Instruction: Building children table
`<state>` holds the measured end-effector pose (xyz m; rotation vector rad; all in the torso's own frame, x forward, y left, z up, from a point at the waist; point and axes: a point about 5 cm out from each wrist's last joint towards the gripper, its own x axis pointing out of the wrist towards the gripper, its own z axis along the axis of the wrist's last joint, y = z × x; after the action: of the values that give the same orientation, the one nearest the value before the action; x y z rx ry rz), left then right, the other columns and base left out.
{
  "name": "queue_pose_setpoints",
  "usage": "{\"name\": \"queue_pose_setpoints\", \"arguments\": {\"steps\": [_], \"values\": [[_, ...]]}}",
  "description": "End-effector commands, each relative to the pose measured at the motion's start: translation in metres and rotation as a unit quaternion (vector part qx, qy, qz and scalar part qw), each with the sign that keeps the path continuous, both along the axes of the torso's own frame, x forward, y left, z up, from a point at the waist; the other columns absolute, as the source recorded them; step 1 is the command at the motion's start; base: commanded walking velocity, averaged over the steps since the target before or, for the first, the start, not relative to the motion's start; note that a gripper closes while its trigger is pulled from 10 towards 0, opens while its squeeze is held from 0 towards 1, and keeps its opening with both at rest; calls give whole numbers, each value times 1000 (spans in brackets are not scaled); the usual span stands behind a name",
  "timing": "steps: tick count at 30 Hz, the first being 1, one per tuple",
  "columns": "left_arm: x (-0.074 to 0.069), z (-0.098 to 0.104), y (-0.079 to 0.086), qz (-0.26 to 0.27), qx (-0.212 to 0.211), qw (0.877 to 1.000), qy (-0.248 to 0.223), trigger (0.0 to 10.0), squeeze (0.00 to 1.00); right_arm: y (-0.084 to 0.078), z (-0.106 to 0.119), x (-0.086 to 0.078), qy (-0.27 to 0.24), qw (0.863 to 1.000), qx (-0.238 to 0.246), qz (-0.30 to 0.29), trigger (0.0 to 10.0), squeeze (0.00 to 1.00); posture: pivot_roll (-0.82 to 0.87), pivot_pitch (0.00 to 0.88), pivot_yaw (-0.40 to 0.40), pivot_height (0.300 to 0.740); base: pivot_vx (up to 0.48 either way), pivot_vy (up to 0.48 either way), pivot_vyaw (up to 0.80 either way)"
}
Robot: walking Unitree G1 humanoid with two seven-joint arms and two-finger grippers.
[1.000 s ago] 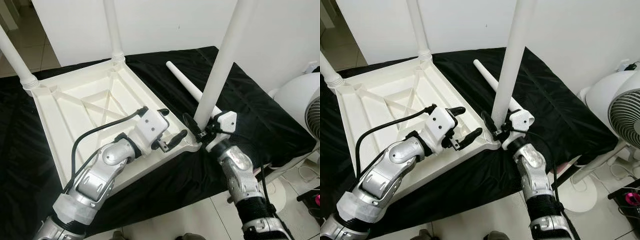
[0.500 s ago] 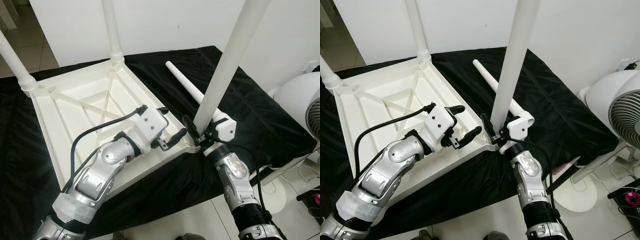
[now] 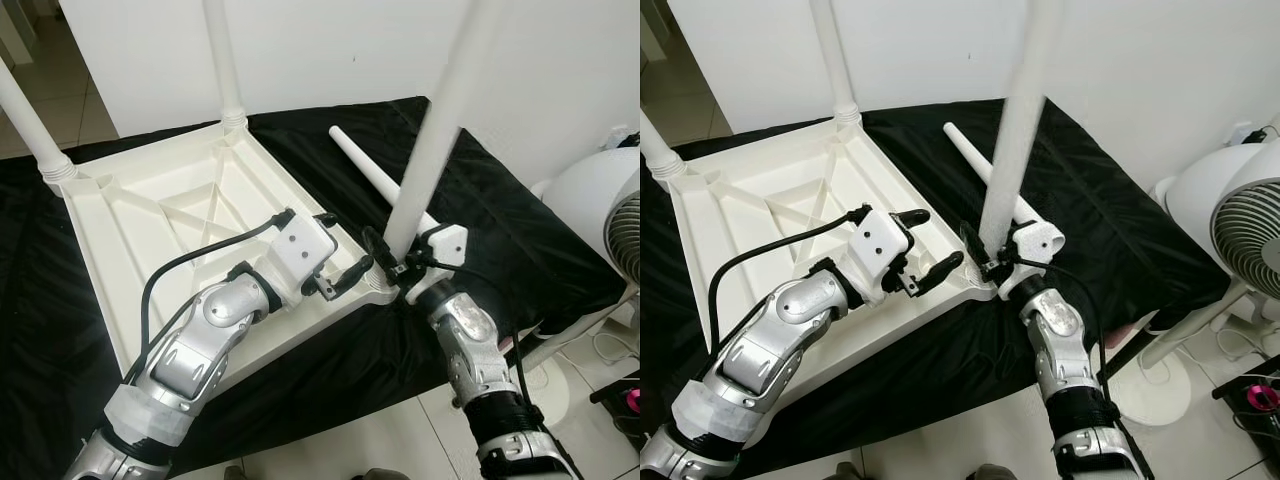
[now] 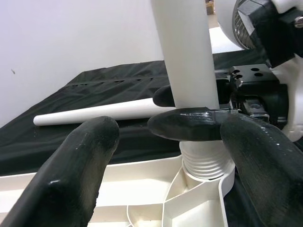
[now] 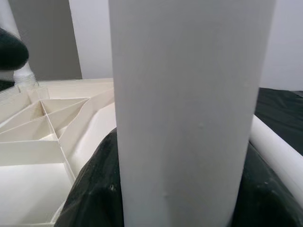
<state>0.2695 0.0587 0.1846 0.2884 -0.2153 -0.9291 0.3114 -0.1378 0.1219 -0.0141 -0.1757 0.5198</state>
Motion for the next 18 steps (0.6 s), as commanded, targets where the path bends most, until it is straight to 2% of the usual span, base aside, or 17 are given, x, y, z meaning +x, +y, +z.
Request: {"name": "queue_pose_setpoints", "arguments": {"steps": [1,3,5,8,9,18], "values": [[-1,4,1,-20,11,1000,-9,10000,0,0,-55,-13,147,987,-68,12,10000,0,-68,11,50,740,0,0,0],[-1,4,1,-20,11,1000,-9,10000,0,0,-55,-13,147,987,-68,12,10000,0,-68,11,50,740,0,0,0],[-1,4,1,-21,12,1000,-10,10000,0,0,-54,-11,149,984,-97,26,10000,0,-68,12,48,740,0,0,0],[-1,5,1,-21,12,1000,-11,10000,0,-3,-55,-13,145,984,-103,30,10000,0,-65,12,46,740,0,0,0],[-1,5,1,-20,12,1000,-11,10000,0,-4,-56,-15,149,985,-84,26,10000,0,-65,12,46,740,0,0,0],[-2,5,1,-19,11,1000,-11,10000,0,-4,-56,-23,125,991,-42,3,10000,0,-69,17,45,740,0,0,0]]}}
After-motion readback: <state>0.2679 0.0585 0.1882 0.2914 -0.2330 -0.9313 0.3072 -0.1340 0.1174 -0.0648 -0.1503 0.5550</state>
